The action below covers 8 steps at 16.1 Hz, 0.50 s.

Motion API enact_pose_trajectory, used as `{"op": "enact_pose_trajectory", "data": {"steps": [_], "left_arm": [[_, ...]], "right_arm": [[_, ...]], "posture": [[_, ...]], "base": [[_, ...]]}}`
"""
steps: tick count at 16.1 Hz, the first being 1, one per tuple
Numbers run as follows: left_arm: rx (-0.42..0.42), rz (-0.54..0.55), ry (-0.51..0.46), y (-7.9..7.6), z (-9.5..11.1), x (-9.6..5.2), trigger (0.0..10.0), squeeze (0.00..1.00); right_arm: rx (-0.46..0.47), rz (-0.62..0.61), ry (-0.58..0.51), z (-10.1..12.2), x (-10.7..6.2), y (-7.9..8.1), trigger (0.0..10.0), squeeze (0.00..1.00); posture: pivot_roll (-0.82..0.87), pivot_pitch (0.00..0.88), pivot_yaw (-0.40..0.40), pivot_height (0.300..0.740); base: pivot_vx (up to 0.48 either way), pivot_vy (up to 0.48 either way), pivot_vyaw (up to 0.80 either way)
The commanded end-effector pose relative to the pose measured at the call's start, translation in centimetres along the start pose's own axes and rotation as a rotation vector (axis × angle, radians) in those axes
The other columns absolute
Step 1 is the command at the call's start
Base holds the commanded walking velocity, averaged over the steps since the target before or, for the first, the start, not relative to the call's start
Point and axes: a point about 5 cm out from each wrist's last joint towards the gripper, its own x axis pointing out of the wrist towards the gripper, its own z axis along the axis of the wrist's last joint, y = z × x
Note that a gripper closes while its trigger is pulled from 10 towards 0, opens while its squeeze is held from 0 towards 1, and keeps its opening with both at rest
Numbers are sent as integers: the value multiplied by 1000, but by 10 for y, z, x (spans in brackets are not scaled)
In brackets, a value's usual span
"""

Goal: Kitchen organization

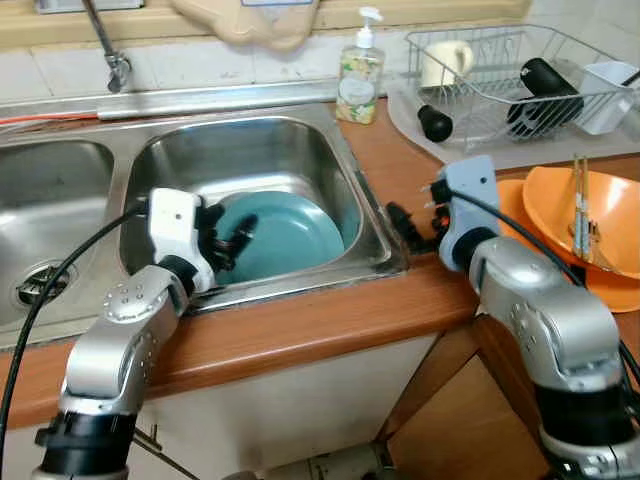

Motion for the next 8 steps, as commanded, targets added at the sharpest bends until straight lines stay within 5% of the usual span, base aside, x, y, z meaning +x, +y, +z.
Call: {"op": "enact_pose_trajectory", "data": {"steps": [1,2,5,6,7,8], "left_arm": [[20,-68,-33,-8,7,-3,10000,0],[39,-183,-38,-21,6,-11,10000,0],[50,-289,-14,-33,-3,-18,10000,0],[55,-322,0,-38,-6,-21,10000,0],[65,-353,18,-42,-9,-24,10000,0],[72,-373,33,-45,-11,-26,10000,0]], "right_arm": [[2,-57,22,0,3,-7,10000,1000],[6,-133,50,-1,11,-13,10000,1000],[22,-256,128,-5,24,-29,10000,961],[25,-266,146,-5,28,-33,10000,239],[10,-270,171,-7,30,-36,10000,0],[15,-279,192,-10,32,-38,10000,0]], "posture": [[-143,0,-10,740],[-143,0,-21,740],[-136,0,-39,740],[-130,0,-42,740],[-128,0,-43,740],[-128,0,-41,740]], "base": [[0,0,0],[0,0,0],[0,0,0],[0,0,0],[0,0,0],[0,0,0]]}}
